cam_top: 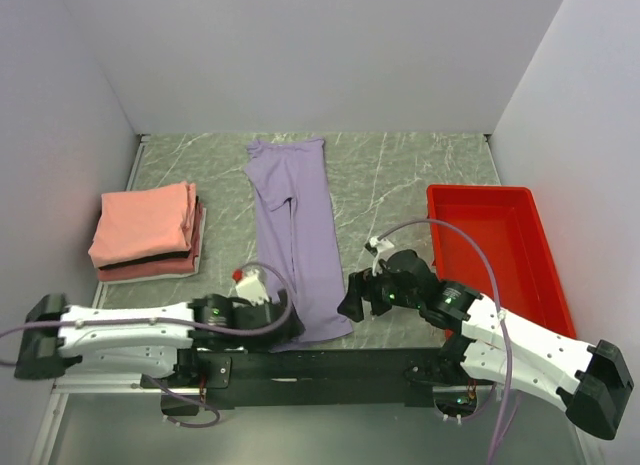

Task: Fold and stack the t-shirts
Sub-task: Fold the tshirt

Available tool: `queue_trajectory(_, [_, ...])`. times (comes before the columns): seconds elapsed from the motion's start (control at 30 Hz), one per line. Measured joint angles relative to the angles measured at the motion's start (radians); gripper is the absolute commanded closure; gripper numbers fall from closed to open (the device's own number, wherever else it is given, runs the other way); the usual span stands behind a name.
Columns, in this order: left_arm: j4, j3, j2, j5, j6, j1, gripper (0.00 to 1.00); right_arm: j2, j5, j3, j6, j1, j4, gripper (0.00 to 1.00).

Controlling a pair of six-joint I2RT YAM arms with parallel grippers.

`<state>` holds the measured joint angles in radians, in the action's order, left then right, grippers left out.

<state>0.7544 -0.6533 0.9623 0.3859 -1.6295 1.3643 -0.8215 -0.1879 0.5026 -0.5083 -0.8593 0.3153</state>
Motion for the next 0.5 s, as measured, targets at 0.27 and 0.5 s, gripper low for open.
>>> queue_trajectory(0.27, [0.170, -0.034, 0.235, -0.018, -0.264, 0.231, 0.13, -0.050, -0.095, -0.090, 0.001, -0.005, 0.001, 0.13])
queue_trajectory(0.5, [0.166, 0.041, 0.167, -0.013, -0.336, 0.243, 0.35, -0.138, -0.122, -0.090, 0.001, -0.032, -0.022, 0.19])
